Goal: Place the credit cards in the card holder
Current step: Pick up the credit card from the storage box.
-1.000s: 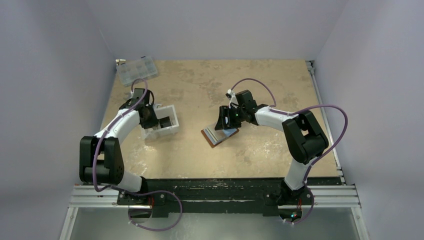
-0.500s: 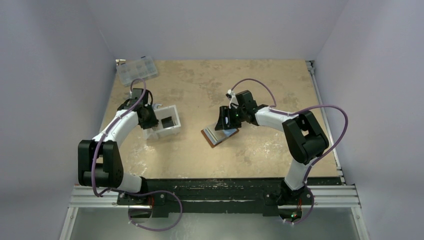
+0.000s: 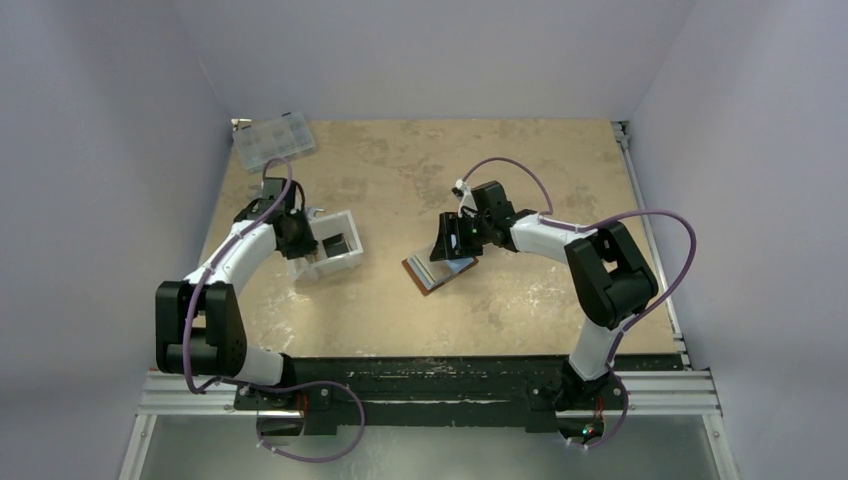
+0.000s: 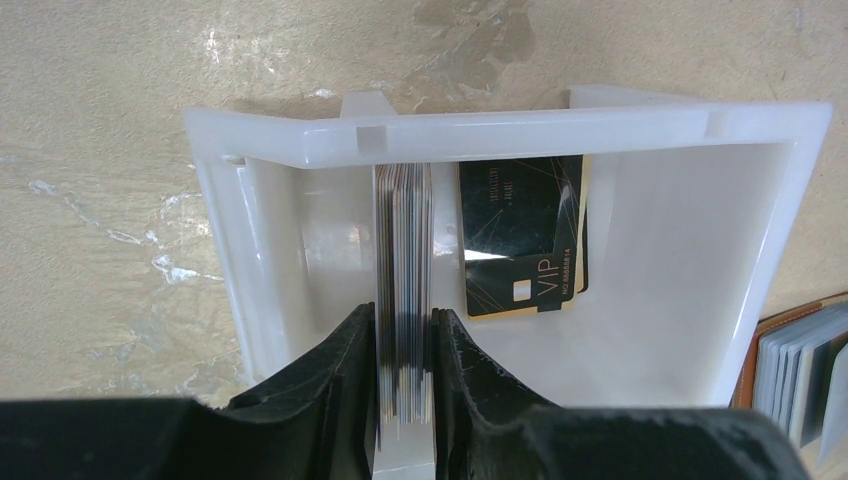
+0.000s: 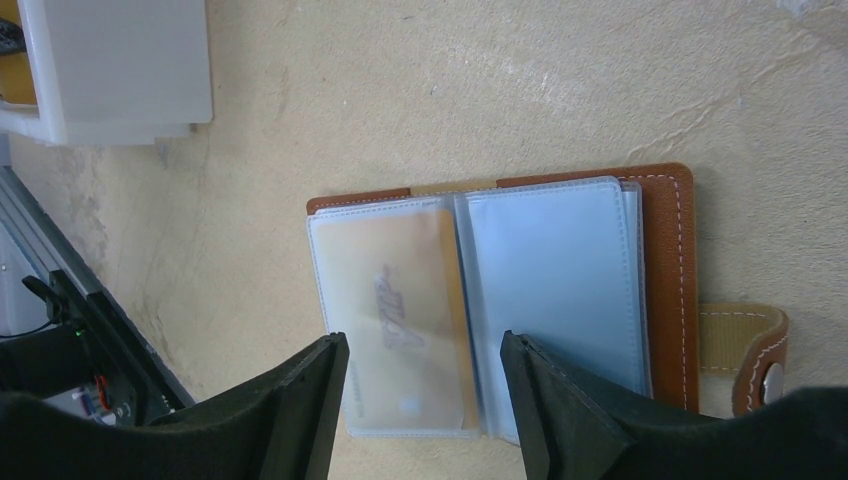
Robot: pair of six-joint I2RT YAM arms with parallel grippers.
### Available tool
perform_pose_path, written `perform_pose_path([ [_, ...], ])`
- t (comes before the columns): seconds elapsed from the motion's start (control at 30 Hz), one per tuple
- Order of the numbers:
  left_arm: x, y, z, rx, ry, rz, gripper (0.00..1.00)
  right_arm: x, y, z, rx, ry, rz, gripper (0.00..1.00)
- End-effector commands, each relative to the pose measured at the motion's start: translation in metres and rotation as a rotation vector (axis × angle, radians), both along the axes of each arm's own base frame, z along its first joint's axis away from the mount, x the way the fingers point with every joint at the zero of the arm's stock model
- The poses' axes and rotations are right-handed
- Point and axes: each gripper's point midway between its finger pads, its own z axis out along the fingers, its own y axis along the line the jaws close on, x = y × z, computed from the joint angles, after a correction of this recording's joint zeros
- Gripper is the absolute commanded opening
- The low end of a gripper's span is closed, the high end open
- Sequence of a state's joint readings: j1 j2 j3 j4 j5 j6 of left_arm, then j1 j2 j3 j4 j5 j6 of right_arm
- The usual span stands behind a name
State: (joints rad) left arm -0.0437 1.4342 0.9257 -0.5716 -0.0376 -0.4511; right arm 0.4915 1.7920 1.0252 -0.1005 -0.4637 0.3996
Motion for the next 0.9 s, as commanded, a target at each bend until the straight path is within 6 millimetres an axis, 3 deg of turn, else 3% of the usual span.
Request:
perform_pose_path([
  [0.0,0.007,-0.001,0.018,-0.042,-0.067,-0.039,0.00,0.008,0.006,0.025,0.037,-0.073,0.015,0.67],
  [0.13,0.011,-0.011,0.011,-0.101,-0.049,-0.089,0.02,0.015,0.009,0.038,0.013,-0.131,0.014,0.69],
  [0.2,0.014,-0.012,0.004,-0.105,-0.031,-0.104,0.11,0.018,0.011,0.045,0.010,-0.157,0.013,0.70],
  [0.4,0.013,-0.013,-0.011,-0.109,0.007,-0.106,0.23,0.016,0.018,0.053,0.048,-0.164,0.013,0.70],
  [0.67,0.007,-0.010,-0.003,-0.095,-0.002,-0.097,0.33,0.010,0.017,0.046,0.043,-0.145,0.024,0.70],
  [0.87,0.007,-0.010,0.007,-0.094,-0.022,-0.093,0.32,0.010,0.020,0.044,0.047,-0.140,0.031,0.70],
])
